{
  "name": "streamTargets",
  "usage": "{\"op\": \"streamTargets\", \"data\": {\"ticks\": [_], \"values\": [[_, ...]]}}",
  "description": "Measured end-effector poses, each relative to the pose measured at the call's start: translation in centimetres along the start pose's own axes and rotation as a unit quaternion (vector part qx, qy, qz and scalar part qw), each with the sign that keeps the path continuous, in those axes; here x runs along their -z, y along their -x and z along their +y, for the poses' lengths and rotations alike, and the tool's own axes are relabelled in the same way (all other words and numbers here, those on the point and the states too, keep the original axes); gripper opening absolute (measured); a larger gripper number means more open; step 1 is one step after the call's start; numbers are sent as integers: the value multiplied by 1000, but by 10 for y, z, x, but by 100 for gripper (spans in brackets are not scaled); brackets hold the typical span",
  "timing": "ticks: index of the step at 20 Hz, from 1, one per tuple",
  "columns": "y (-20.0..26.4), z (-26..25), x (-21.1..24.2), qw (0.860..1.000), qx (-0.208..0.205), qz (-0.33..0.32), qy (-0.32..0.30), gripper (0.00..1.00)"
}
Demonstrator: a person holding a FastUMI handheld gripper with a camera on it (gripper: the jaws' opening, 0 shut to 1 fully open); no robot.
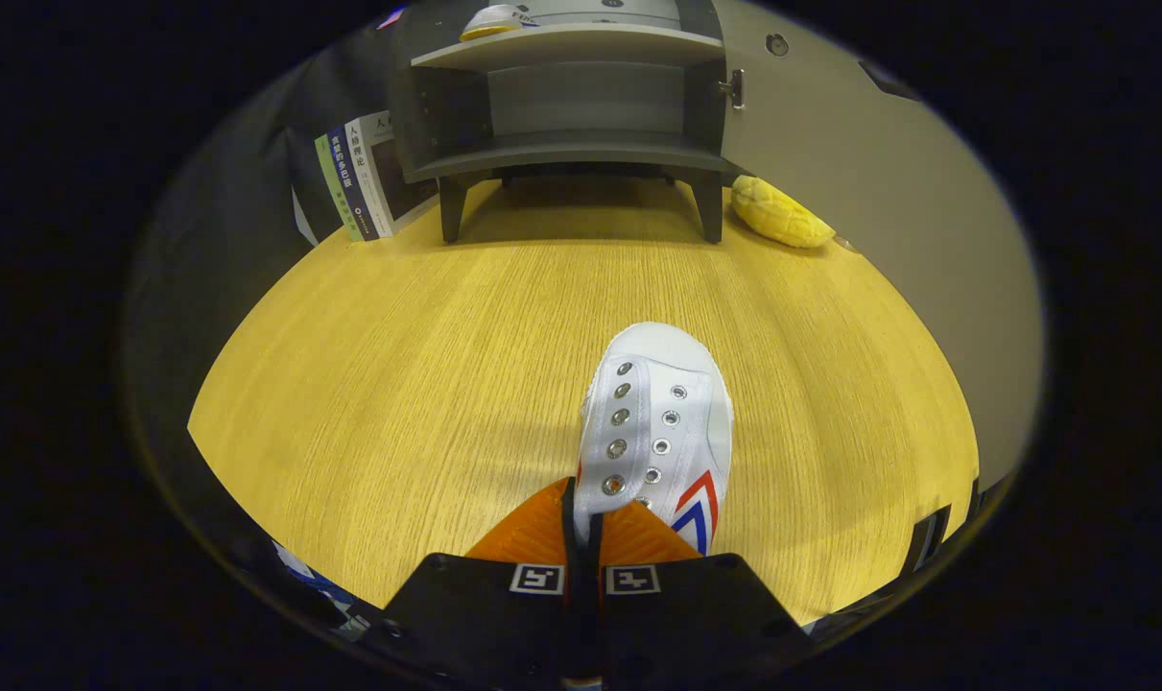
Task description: Open the shoe cabinet door, grab the shoes and put them into the shoe cabinet, then close the shoe cabinet door.
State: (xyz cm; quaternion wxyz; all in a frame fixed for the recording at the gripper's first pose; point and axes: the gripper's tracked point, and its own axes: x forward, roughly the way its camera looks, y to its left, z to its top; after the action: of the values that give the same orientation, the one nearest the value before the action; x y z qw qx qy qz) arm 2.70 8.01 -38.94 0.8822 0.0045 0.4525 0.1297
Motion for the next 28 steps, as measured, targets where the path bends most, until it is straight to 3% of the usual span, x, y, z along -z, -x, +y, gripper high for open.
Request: {"op": "streamTargets", "data": {"ticks": [7, 13, 19, 28], "values": [[15, 3, -17, 997, -38, -43, -47, 2], [28, 18, -67, 991, -68, -84, -74, 2], [58, 28, -164, 982, -87, -153, -65, 1], [96, 19, -299, 968, -62, -242, -2, 1]]}}
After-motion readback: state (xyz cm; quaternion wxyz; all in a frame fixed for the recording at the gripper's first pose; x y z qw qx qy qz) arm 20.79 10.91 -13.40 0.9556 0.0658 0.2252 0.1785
